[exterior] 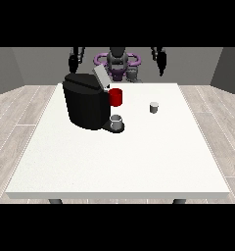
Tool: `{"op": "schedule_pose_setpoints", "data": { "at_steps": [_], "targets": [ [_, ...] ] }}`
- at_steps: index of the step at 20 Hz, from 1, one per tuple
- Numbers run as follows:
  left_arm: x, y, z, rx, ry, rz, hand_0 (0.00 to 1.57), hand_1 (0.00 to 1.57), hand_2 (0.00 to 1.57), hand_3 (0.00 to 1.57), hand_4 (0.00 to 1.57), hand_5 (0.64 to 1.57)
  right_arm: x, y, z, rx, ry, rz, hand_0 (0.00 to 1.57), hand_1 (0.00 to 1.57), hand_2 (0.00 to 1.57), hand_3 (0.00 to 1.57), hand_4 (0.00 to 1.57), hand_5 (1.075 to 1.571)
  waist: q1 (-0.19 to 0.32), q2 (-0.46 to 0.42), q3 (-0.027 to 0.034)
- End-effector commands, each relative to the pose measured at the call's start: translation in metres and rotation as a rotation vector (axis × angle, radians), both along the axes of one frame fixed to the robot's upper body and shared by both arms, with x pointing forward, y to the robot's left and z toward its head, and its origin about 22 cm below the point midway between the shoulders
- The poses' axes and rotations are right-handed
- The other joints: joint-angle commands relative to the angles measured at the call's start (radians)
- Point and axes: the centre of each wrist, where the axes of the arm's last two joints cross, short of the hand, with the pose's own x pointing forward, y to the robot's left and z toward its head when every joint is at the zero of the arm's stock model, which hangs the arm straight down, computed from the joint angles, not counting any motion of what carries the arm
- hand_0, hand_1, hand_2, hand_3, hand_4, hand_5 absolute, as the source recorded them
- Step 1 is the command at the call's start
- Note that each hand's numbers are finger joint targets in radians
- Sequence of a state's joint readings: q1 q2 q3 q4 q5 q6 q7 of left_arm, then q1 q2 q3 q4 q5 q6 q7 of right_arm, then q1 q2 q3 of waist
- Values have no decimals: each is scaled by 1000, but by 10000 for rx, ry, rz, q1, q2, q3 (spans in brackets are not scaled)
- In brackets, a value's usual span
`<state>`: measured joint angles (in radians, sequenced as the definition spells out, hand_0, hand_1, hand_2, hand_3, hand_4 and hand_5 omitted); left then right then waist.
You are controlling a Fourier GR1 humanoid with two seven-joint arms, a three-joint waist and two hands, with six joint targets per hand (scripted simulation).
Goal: Insert the coffee pod into the coffee machine and close the lid
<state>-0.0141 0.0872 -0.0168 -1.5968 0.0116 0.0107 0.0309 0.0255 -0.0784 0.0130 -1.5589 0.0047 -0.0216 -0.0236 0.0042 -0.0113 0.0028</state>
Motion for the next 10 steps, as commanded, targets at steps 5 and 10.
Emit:
{"op": "schedule_pose_setpoints", "data": {
  "at_steps": [5,10],
  "targets": [
    [9,9,-5,-319,-1539,-206,0,0,0,0,282,1571,2,-15,-3,-27,429,520,0,0,0,0,128,1571,-294,110,-30],
    [-5,31,-5,663,-1052,-586,0,0,0,0,264,1571,-3,-16,-7,578,-898,-1614,0,0,0,0,94,1571,-238,-320,-26]
  ]
}}
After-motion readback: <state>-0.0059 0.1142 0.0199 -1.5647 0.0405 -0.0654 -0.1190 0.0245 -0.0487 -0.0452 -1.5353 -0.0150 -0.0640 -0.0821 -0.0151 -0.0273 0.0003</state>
